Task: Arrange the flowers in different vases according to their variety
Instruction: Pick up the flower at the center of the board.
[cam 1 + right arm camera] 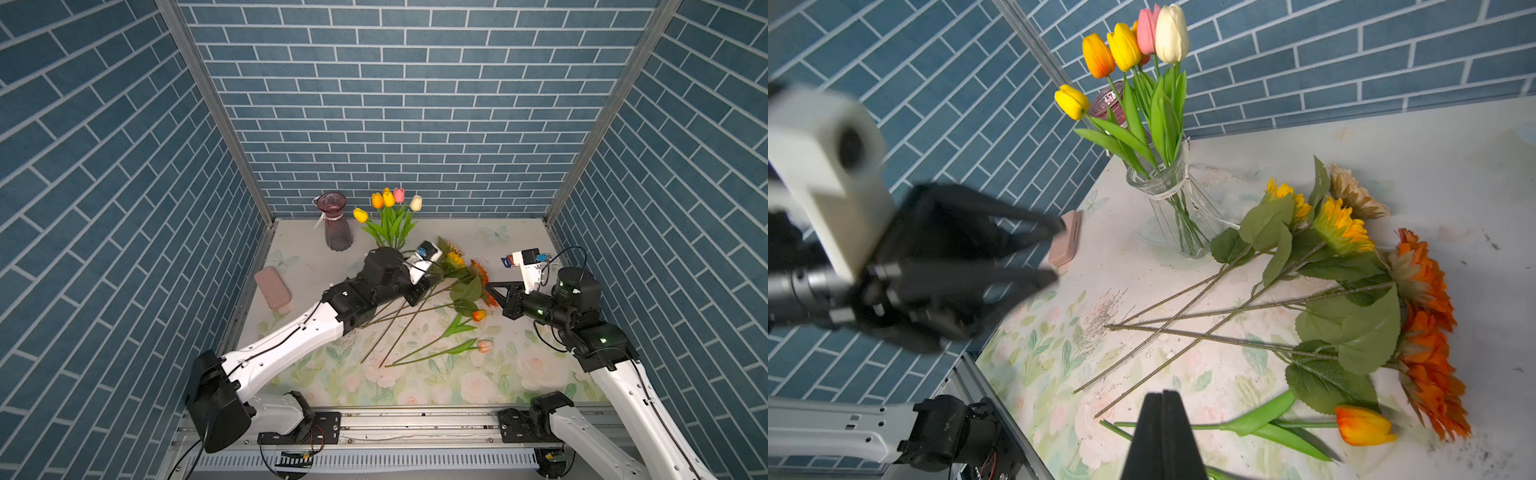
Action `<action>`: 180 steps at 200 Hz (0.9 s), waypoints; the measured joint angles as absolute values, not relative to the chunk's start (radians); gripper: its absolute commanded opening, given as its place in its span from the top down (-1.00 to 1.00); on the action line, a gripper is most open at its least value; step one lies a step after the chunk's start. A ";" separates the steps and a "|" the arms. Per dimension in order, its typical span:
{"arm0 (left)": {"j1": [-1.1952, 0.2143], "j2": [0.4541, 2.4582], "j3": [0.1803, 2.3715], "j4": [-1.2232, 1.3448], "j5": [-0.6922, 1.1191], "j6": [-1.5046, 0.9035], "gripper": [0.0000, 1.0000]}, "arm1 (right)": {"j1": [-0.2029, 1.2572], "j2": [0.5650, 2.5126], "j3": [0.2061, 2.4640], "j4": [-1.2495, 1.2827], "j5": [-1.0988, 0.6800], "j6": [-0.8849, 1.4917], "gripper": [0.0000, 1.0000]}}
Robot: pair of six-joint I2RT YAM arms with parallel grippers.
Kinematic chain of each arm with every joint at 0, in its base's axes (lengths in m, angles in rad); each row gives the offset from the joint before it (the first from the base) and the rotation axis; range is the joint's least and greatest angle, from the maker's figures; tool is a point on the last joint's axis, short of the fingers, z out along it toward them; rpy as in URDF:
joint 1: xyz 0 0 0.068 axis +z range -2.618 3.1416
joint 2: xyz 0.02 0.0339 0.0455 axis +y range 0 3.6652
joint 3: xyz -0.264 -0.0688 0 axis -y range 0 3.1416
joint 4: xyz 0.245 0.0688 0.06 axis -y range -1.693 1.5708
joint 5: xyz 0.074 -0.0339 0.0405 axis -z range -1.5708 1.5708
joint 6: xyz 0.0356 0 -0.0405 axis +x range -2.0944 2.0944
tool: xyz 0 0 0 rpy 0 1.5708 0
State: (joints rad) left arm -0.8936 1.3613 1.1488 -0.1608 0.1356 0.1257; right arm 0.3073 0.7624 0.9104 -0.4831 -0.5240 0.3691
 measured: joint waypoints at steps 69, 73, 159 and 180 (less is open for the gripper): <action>-1.048 1.677 1.214 -0.483 0.012 0.182 0.15 | 0.307 0.711 0.933 -0.614 -0.470 0.386 1.00; -1.048 1.686 1.221 -0.495 0.006 0.187 0.15 | 0.307 0.708 0.933 -0.616 -0.469 0.387 1.00; -1.097 1.888 1.292 -0.579 -0.032 0.223 0.17 | 0.307 0.708 0.919 -0.617 -0.456 0.389 1.00; -1.098 1.910 1.292 -0.577 -0.047 0.222 0.19 | 0.307 0.710 0.919 -0.617 -0.455 0.389 1.00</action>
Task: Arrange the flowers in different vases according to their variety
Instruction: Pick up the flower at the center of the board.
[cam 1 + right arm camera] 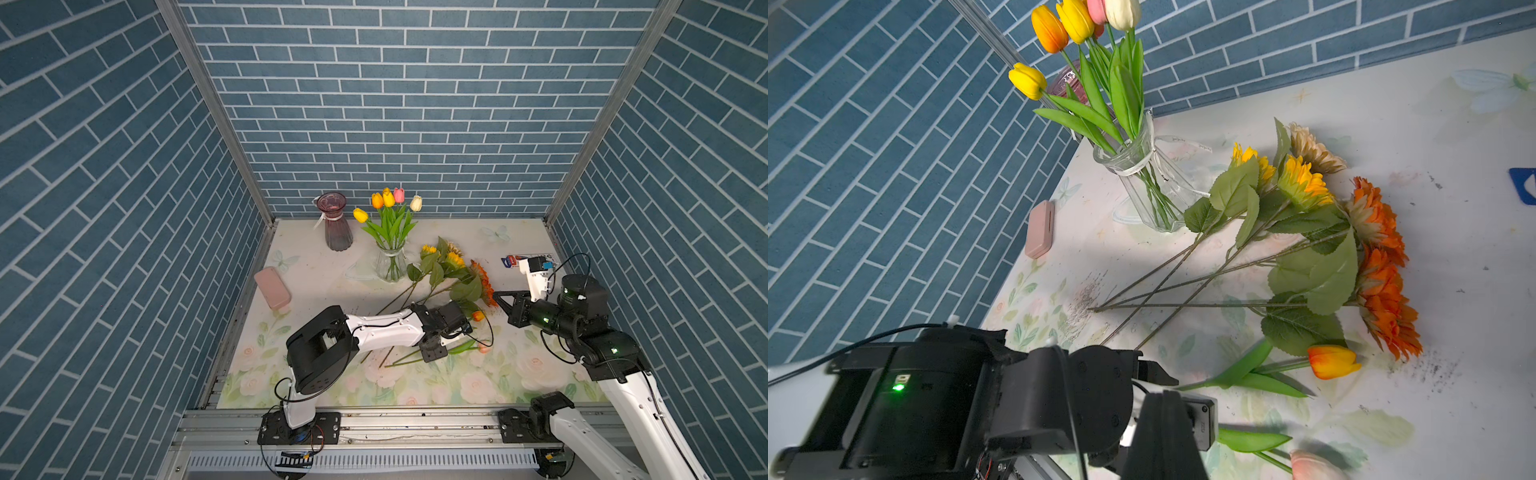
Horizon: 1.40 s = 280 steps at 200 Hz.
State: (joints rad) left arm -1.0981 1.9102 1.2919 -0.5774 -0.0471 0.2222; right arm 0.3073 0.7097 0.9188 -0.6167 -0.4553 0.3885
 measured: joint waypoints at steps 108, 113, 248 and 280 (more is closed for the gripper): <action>-1.092 1.960 1.301 -0.539 -0.062 0.223 0.21 | 0.307 0.739 0.911 -0.610 -0.456 0.388 1.00; -1.091 1.961 1.302 -0.538 -0.059 0.223 0.21 | 0.307 0.741 0.911 -0.609 -0.456 0.388 1.00; -1.011 2.029 1.382 -0.561 0.113 0.263 0.37 | 0.307 0.813 0.912 -0.582 -0.466 0.387 1.00; -1.011 2.038 1.392 -0.579 0.115 0.269 0.44 | 0.307 0.833 0.913 -0.570 -0.468 0.385 1.00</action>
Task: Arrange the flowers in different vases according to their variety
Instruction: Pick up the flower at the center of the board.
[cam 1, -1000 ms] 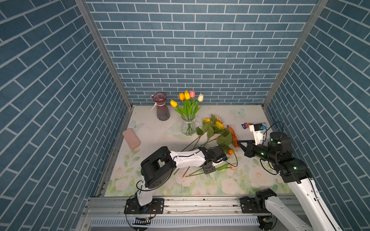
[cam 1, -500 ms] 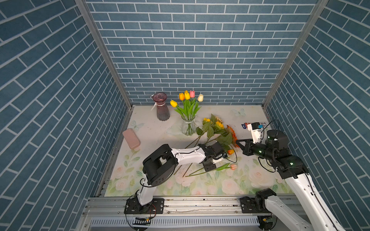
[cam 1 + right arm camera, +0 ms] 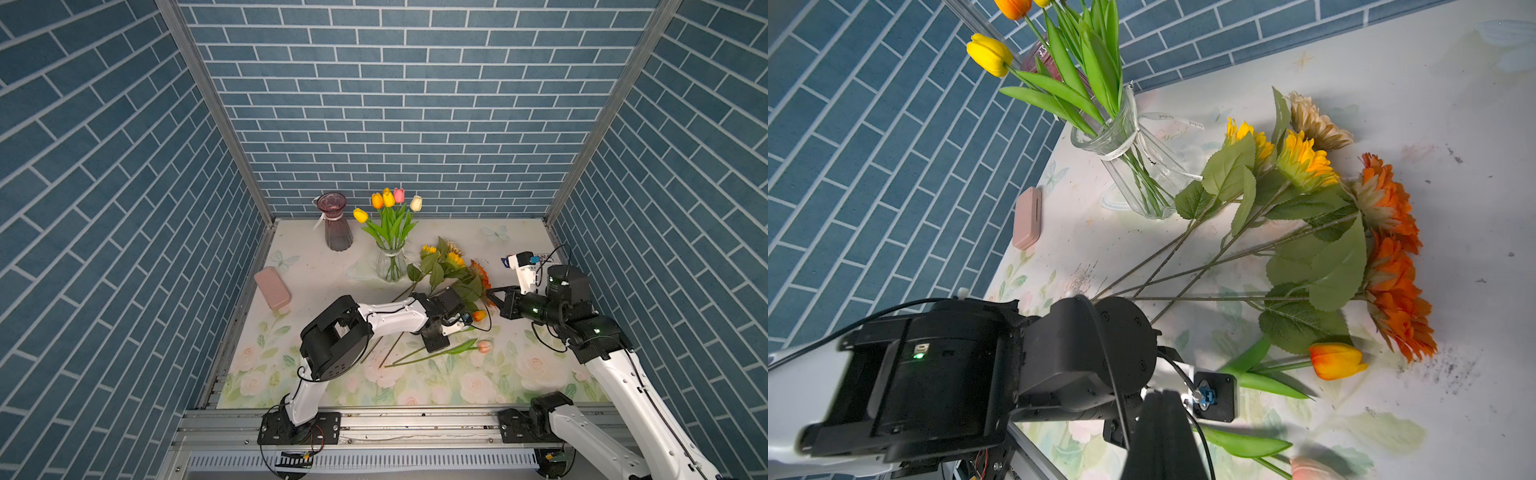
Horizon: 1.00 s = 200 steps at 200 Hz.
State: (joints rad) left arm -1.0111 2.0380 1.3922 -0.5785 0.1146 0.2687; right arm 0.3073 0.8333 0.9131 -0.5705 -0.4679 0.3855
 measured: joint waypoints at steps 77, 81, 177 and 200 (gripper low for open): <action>-1.015 2.085 1.446 -0.642 0.099 0.265 0.71 | 0.307 0.846 0.918 -0.560 -0.468 0.385 1.00; -1.015 2.086 1.449 -0.645 0.099 0.264 0.75 | 0.307 0.846 0.918 -0.560 -0.468 0.385 1.00; -1.018 2.074 1.441 -0.639 0.086 0.251 1.00 | 0.307 0.822 0.921 -0.561 -0.458 0.385 1.00; -1.007 2.049 1.420 -0.623 0.073 0.244 1.00 | 0.307 0.792 0.921 -0.561 -0.443 0.385 1.00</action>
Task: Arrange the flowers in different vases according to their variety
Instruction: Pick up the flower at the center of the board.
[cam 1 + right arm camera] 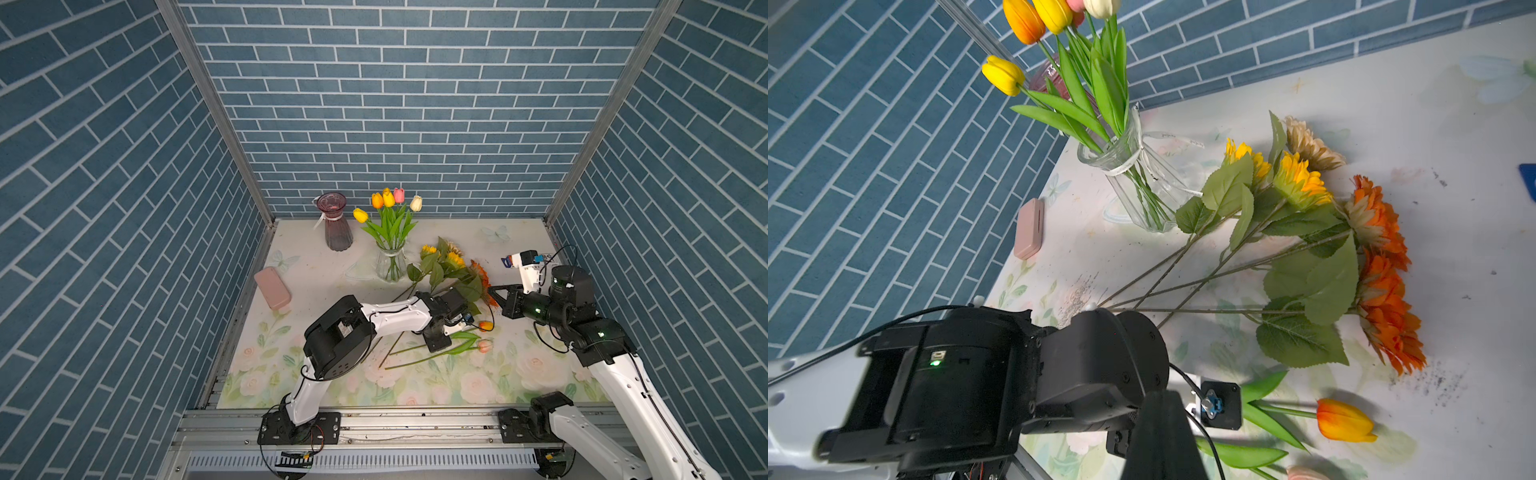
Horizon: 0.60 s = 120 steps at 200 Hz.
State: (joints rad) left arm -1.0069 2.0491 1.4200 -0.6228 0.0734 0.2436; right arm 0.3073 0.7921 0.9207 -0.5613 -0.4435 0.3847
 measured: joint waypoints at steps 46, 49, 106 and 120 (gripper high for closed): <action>-0.900 1.997 1.376 -0.674 -0.023 0.236 1.00 | 0.307 0.749 0.921 -0.562 -0.401 0.385 1.00; -0.893 1.995 1.375 -0.678 -0.029 0.236 1.00 | 0.307 0.746 0.921 -0.562 -0.398 0.385 1.00; -0.847 1.850 1.375 -0.695 -0.100 0.220 1.00 | 0.307 0.678 0.925 -0.561 -0.343 0.385 1.00; -0.847 1.810 1.375 -0.690 -0.092 0.218 1.00 | 0.307 0.668 0.925 -0.561 -0.336 0.385 1.00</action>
State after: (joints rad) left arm -0.8467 1.8099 1.3754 -0.6899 -0.0917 0.2184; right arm 0.3073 0.6682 0.9249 -0.5606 -0.3355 0.3847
